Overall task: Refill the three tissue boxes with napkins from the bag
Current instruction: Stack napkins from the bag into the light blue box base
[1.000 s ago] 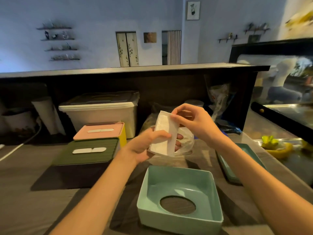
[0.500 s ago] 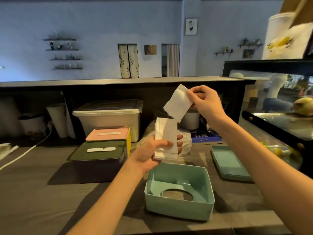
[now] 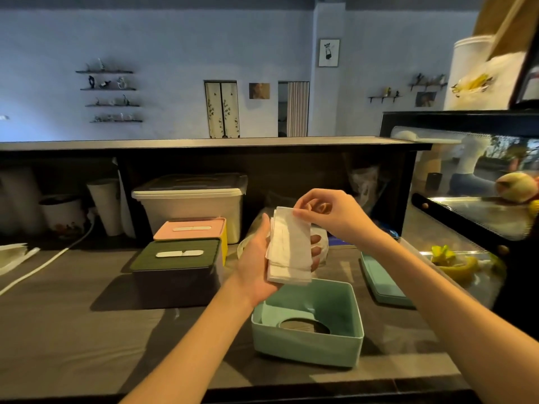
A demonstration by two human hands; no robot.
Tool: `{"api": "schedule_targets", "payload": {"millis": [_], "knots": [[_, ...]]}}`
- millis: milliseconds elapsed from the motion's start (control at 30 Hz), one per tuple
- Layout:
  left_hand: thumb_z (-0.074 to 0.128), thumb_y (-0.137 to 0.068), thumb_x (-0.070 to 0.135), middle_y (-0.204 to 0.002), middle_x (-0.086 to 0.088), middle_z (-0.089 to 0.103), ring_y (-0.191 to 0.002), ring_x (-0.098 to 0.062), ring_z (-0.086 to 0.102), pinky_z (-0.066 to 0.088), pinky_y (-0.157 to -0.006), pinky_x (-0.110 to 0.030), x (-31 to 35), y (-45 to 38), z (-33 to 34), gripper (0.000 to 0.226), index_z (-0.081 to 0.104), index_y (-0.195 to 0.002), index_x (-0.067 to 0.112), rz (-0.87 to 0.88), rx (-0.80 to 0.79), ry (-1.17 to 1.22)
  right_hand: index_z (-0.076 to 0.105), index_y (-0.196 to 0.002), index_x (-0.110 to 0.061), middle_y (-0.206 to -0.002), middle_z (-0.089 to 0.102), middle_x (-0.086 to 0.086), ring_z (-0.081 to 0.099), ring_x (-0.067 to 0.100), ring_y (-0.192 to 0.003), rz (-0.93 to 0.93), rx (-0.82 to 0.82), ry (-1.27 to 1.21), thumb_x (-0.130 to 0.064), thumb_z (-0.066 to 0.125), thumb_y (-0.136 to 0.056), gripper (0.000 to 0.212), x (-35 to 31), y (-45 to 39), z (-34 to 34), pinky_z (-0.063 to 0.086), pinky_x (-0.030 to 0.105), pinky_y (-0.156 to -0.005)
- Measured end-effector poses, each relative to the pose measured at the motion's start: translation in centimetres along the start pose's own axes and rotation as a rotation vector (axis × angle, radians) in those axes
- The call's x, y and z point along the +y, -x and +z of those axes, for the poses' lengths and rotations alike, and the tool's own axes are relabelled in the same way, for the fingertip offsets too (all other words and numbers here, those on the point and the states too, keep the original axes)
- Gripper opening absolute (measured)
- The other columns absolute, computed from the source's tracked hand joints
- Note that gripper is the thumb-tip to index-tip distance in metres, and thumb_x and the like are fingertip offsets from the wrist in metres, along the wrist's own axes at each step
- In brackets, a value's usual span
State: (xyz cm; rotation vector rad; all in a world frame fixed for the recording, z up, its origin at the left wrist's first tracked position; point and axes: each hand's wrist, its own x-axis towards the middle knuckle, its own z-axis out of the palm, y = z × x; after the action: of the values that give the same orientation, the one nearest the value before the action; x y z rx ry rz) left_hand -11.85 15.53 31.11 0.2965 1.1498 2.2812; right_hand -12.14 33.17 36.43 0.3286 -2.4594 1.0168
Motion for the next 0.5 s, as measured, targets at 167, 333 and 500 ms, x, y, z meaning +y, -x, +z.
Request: {"api": "schedule_targets", "payload": {"millis": [167,333,500], "knots": [[0.036,-0.101,0.063,-0.132,-0.018,0.065,-0.124,-0.037,0.061,0.056,-0.089,-0.046,0.0,0.0,0.1,0.060,0.057,-0.139,0.021,-0.005,-0.003,-0.069,0.076,-0.107,-0.033,-0.097,0.070,-0.013,0.064,0.006,-0.091,-0.003,-0.049,-0.017,-0.039,0.073,-0.092,0.017,0.4,0.5,-0.1,0.052,0.020,-0.076],[0.039,-0.100,0.063,-0.135,-0.019,0.063,-0.124,-0.036,0.061,0.056,-0.088,-0.046,-0.1,-0.1,-0.1,0.060,0.056,-0.140,0.022,-0.019,-0.023,-0.059,0.077,-0.100,-0.033,-0.096,0.071,-0.014,0.066,0.005,-0.090,-0.025,0.014,-0.033,-0.039,0.076,-0.089,0.013,0.4,0.6,-0.2,0.053,0.016,-0.076],[0.036,-0.101,0.061,-0.129,-0.021,0.064,-0.100,-0.035,0.070,0.059,-0.080,-0.045,0.2,-0.1,-0.6,0.063,0.057,-0.141,0.017,-0.057,-0.062,0.028,0.077,-0.106,-0.018,-0.097,0.078,-0.002,0.075,0.013,-0.093,0.044,-0.061,-0.372,-0.030,0.076,-0.088,0.021,-0.9,0.8,-2.6,0.063,0.028,-0.078]]}}
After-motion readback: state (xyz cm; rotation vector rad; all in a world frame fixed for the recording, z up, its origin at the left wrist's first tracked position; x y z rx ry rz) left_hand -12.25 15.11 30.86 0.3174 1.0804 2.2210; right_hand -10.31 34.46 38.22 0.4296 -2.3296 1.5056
